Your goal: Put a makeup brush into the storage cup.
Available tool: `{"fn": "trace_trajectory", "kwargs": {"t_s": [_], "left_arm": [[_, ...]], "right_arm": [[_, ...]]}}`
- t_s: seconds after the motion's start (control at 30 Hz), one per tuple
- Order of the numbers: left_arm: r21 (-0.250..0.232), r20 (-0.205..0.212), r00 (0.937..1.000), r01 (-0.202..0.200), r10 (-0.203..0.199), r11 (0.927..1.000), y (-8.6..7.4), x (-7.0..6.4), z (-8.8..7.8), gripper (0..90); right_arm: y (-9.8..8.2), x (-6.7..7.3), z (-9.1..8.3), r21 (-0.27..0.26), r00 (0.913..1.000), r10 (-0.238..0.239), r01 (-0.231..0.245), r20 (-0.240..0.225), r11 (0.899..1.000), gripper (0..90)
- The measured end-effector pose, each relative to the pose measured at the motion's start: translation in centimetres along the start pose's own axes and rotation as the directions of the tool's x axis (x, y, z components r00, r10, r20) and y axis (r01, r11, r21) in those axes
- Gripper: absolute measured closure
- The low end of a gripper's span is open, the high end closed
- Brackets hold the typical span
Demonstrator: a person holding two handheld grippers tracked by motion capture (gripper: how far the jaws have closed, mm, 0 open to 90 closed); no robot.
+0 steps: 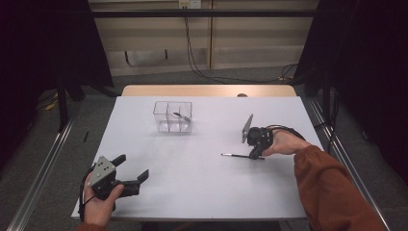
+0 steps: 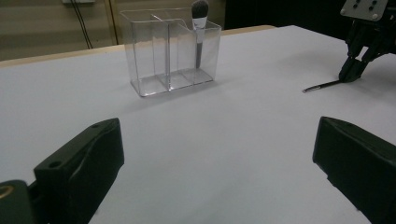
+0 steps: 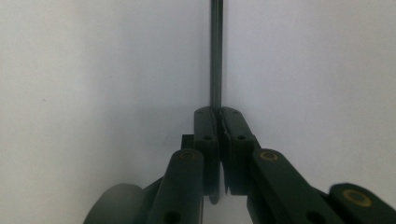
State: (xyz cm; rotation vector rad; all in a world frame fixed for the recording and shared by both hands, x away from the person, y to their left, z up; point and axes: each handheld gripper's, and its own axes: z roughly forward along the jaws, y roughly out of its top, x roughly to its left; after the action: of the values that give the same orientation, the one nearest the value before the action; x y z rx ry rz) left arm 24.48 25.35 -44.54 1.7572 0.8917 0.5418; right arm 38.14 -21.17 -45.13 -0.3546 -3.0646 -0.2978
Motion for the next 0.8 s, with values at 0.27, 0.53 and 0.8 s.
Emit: {"fn": "trace_trajectory", "kwargs": {"t_s": [0.27, 0.53, 0.8], "left_arm": [[0.000, -0.001, 1.0000, 0.007, -0.007, 1.0000, 0.0, 0.0, 0.0, 2.0], [-0.002, 0.000, 1.0000, 0.005, -0.005, 1.0000, 0.0, 0.0, 0.0, 2.0], [-0.002, 0.001, 1.0000, 0.000, 0.000, 1.0000, 0.0, 0.0, 0.0, 2.0]], "right_arm": [[-0.6, 0.3, -0.1, -0.039, 0.9995, 0.021, -0.020, 0.022, 0.999, 86.5], [-0.9, 0.4, -0.4, -0.084, 0.9967, 0.059, -0.055, 0.055, 0.995, 86.6], [-1.8, 0.4, -1.1, -0.180, 0.9888, 0.122, -0.105, 0.086, 0.978, 86.5]]}}
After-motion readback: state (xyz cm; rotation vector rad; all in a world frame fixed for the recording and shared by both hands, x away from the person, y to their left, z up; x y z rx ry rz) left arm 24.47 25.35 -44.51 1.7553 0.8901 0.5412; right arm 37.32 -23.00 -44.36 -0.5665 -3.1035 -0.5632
